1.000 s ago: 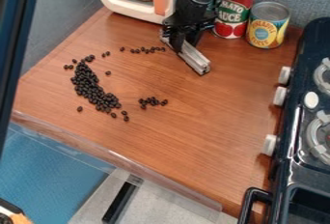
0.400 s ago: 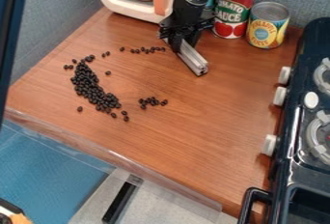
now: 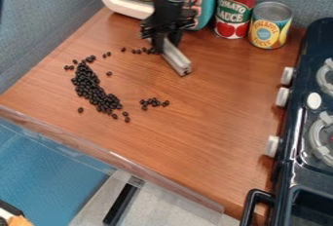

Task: Sweep into pile

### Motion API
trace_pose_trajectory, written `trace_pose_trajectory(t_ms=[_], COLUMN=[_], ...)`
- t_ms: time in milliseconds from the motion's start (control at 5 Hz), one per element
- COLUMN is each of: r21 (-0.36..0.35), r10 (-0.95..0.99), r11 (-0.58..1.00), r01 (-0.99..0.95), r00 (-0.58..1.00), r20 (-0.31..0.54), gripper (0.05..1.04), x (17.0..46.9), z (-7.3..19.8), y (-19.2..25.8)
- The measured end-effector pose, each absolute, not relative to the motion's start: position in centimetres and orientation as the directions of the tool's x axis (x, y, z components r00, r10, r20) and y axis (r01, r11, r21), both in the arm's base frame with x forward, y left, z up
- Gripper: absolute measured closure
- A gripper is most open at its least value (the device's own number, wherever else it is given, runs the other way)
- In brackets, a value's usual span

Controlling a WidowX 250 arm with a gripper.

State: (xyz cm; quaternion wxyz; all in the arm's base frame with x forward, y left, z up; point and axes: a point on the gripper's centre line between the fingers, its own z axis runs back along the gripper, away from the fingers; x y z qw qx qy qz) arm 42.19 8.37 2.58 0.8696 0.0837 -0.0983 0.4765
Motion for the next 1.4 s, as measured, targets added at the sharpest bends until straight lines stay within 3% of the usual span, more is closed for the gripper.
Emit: trace_pose_trajectory(t_ms=[1000, 1400], r21=[0.041, -0.059], r10=[0.877, 0.881], r11=[0.404, 0.422], r01=[-0.914, -0.905], r00=[0.4, 0.394], r20=[0.267, 0.262], gripper=[0.711, 0.711], x=[37.3, 37.9], z=[4.1, 6.6], y=[13.8, 12.7])
